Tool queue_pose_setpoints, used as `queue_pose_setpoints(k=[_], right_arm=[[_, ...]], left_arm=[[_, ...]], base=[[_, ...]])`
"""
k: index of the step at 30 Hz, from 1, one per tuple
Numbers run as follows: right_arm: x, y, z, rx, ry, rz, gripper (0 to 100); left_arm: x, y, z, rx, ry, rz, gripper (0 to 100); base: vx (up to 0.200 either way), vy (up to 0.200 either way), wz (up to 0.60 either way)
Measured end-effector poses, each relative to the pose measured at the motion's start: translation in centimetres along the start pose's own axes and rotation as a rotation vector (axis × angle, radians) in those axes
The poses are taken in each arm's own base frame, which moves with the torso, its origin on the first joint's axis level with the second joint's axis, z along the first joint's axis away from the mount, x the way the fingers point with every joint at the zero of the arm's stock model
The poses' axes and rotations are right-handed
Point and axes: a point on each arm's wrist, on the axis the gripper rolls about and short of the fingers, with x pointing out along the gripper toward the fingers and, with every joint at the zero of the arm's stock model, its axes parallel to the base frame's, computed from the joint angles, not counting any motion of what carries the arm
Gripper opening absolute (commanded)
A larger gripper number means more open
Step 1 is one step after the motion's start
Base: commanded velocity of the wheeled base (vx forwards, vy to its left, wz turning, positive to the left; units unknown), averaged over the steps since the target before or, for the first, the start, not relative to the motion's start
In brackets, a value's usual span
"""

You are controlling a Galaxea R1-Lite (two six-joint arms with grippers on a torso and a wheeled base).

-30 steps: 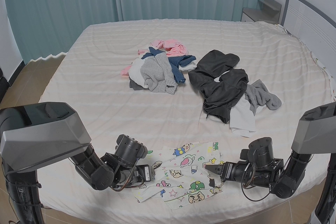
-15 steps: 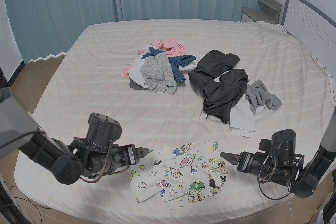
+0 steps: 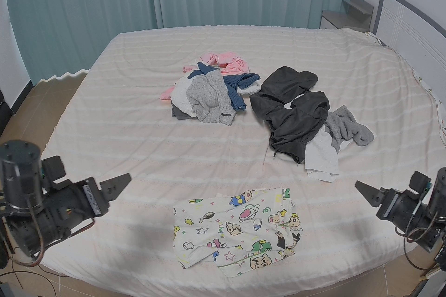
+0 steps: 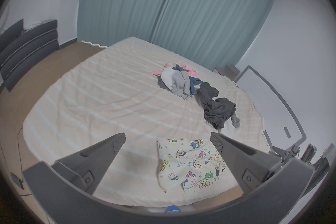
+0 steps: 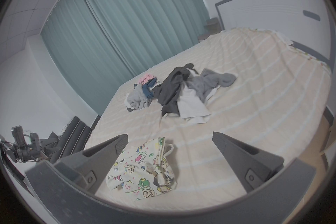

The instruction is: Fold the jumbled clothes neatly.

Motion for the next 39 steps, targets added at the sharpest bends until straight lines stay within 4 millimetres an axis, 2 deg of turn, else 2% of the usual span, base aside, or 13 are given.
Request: queue_pose_setpoints(k=[6,13,21,27,32,39], right_arm=[[-4.5,-1.6,0.1,-0.018,-0.026,-0.073,100],[-9.3,-3.6,-0.9,-0.049,0.005,-0.185,100],[-13.6,-4.7,-1.1,-0.083,-0.159,-0.251,100],[-15.8,-5.0,-2.3,-0.157,-0.275,-0.180,100],[-16.6,-5.1,-3.9,-0.254,-0.319,-0.068,100],[-16.1,-5.7,-5.7,-0.378,-0.333,-0.033,100]], left_arm=[[-5.0,2.7,0.0,-0.020,-0.074,0.044,100],[-10.0,5.8,-0.7,-0.020,-0.193,0.127,100],[-15.3,8.4,-3.5,0.001,-0.437,0.315,100],[-16.4,9.5,-6.9,0.070,-0.510,0.364,100],[-15.3,10.8,-9.9,0.128,-0.508,0.374,100],[-14.0,11.5,-11.3,0.213,-0.540,0.325,100]], base=[[0.000,0.000,0.00],[0.000,0.000,0.00],[0.000,0.000,0.00],[0.000,0.000,0.00],[0.000,0.000,0.00],[0.000,0.000,0.00]])
